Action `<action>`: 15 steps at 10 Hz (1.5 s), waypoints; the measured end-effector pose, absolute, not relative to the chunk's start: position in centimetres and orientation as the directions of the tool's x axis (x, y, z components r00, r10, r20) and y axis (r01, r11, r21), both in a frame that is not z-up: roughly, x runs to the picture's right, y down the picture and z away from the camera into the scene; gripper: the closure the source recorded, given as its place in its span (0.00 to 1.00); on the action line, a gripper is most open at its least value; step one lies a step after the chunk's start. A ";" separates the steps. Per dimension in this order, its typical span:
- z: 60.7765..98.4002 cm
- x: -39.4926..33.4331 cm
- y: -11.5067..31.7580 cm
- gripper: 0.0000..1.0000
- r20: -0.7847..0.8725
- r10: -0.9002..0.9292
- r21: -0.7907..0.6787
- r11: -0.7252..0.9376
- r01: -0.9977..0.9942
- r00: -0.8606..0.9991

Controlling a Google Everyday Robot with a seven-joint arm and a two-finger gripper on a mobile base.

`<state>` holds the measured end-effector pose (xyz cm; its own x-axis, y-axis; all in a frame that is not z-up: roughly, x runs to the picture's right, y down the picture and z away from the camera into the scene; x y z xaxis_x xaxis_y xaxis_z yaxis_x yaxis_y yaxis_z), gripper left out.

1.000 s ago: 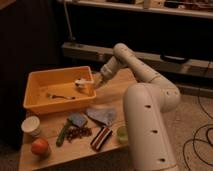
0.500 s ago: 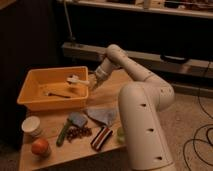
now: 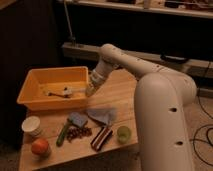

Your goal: Wipe tray with brush

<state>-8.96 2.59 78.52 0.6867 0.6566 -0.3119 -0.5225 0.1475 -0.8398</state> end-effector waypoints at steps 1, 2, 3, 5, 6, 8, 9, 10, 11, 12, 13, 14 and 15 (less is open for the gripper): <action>77.7 -8.6 2.7 1.00 -0.304 0.653 -0.838 0.163 -0.521 0.693; 77.6 -8.1 2.6 1.00 -0.302 0.656 -0.836 0.166 -0.523 0.691; 77.6 -7.6 2.3 1.00 -0.304 0.663 -0.833 0.164 -0.529 0.684; 78.3 -7.2 1.1 1.00 -0.317 0.683 -0.827 0.142 -0.545 0.658; 78.6 -7.7 0.7 1.00 -0.321 0.684 -0.828 0.133 -0.545 0.655; 79.9 -10.6 -0.4 1.00 -0.330 0.680 -0.834 0.115 -0.540 0.655; 80.6 -12.3 -0.9 1.00 -0.335 0.674 -0.837 0.107 -0.536 0.658; 80.9 -13.8 -1.2 1.00 -0.335 0.669 -0.841 0.106 -0.531 0.664; 81.0 -15.8 -1.8 1.00 -0.327 0.658 -0.850 0.110 -0.516 0.679; 80.6 -17.2 -2.1 1.00 -0.319 0.644 -0.860 0.111 -0.497 0.695; 80.2 -18.0 -2.1 1.00 -0.314 0.634 -0.868 0.109 -0.484 0.707; 79.9 -18.5 -2.1 1.00 -0.315 0.625 -0.874 0.103 -0.475 0.715; 79.8 -18.2 -2.1 1.00 -0.320 0.621 -0.875 0.096 -0.474 0.716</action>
<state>-18.19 -2.10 79.77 0.7160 0.6206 -0.3198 -0.4743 0.0964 -0.8751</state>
